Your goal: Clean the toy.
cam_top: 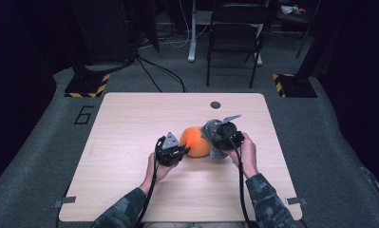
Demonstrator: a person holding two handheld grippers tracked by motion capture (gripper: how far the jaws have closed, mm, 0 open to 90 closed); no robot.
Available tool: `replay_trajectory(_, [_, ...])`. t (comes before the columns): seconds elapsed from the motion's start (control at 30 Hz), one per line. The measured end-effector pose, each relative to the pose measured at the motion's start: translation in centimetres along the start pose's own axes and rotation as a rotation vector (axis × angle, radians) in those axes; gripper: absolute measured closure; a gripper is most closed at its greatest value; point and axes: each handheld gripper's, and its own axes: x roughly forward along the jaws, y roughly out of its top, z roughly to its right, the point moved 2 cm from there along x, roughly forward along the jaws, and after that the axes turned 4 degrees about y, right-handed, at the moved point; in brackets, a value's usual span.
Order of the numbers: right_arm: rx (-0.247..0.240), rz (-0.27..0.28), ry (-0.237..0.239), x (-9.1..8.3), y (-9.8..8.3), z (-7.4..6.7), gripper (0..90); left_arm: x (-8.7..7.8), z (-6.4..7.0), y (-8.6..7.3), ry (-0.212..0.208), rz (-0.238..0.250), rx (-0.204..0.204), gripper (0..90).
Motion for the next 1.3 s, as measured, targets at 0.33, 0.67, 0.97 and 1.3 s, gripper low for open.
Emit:
replay_trajectory(0.33, [0.018, -0.003, -0.001, 1.9, -0.1, 0.0, 68.3, 0.2, 0.4, -0.1, 0.043, -0.037, 0.038, 59.6])
replay_trajectory(0.67, [0.014, -0.004, 0.004, 2.0, 0.0, -0.2, 68.4, 1.1, 1.2, -0.4, 0.146, -0.011, 0.105, 60.3])
replay_trajectory(0.97, [0.016, 0.008, -0.006, 1.7, 0.0, -0.1, 68.3, 0.7, 1.0, -0.1, 0.110, 0.015, 0.054, 82.5])
replay_trajectory(1.3, [0.027, 0.045, 0.018, -0.6, 0.7, 0.0, 68.4, -1.2, 0.6, 1.4, 0.008, 0.073, -0.079, 83.7])
